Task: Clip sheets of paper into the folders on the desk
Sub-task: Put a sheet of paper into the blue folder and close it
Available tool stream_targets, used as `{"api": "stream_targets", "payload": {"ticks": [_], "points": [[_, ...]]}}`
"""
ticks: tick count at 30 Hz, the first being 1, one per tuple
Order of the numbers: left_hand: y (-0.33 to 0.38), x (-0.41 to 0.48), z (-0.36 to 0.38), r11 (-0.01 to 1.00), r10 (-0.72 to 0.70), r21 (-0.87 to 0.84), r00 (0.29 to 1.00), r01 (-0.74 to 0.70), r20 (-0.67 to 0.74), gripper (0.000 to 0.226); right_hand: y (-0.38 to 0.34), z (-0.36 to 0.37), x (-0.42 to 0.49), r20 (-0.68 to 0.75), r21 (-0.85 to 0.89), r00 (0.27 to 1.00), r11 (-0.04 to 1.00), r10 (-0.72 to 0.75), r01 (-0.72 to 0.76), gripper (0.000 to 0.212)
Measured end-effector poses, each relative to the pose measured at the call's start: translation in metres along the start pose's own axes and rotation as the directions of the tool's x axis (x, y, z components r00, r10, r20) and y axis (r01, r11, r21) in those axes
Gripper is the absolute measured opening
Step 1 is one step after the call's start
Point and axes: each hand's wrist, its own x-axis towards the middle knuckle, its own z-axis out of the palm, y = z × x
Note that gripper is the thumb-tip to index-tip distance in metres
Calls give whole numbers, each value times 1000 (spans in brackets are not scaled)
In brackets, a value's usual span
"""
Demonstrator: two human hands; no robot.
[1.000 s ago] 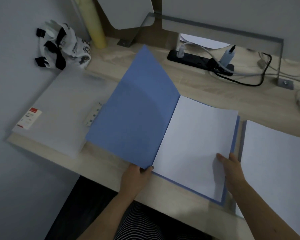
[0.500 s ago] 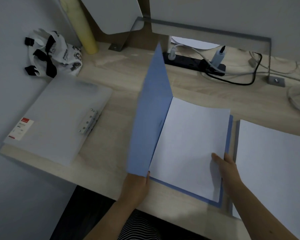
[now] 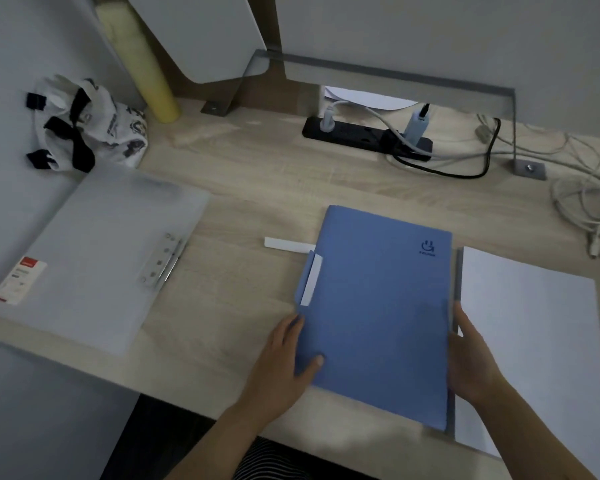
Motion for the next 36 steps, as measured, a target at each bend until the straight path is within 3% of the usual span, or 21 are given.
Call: {"api": "stream_targets", "payload": {"ticks": [3,5,8,10,13,15,17,20,23,27,29,33,36], "points": [[6,27,-2,936,-181,-335,966,111,-185,27,1,4,2,-133,-127,991,992,-13,-4,42],[11,41,-8,893,-288,-384,954,235,-86,6,2,5,3,-212,-166,977,986,-2,-34,32],[10,47,-10,859,-301,-410,950,308,83,16,1,13,-1,-264,-254,964,966,-26,-43,22],[12,45,-13,822,-289,-484,952,300,100,19,4,14,3,-312,-397,944,918,-109,-25,28],[13,39,-21,722,-281,-630,953,287,112,17,8,16,7,-337,-688,875,725,-349,24,46],[12,35,-28,628,-289,-719,947,298,140,21,10,16,9,-316,-764,857,645,-408,26,56],[10,30,-33,564,-292,-764,941,315,172,24,11,24,7,-291,-683,893,728,-343,57,57],[3,23,-41,519,-324,-785,928,339,187,24,13,30,2,-176,-451,971,890,-160,65,42],[-3,23,-43,478,-364,-782,900,400,238,25,15,30,0,-121,-388,981,917,-148,91,40],[-4,39,-47,295,-465,-851,843,436,270,32,19,29,-1,-124,-346,983,935,-134,84,37],[0,45,-50,311,-451,-850,853,426,262,30,20,28,-2,-118,-343,983,935,-137,89,36],[9,55,-48,564,-420,-710,887,420,191,27,19,24,0,-121,-362,982,928,-142,90,41],[6,64,-46,688,-436,-609,896,395,89,25,21,22,0,-109,-367,986,927,-127,79,41]]}}
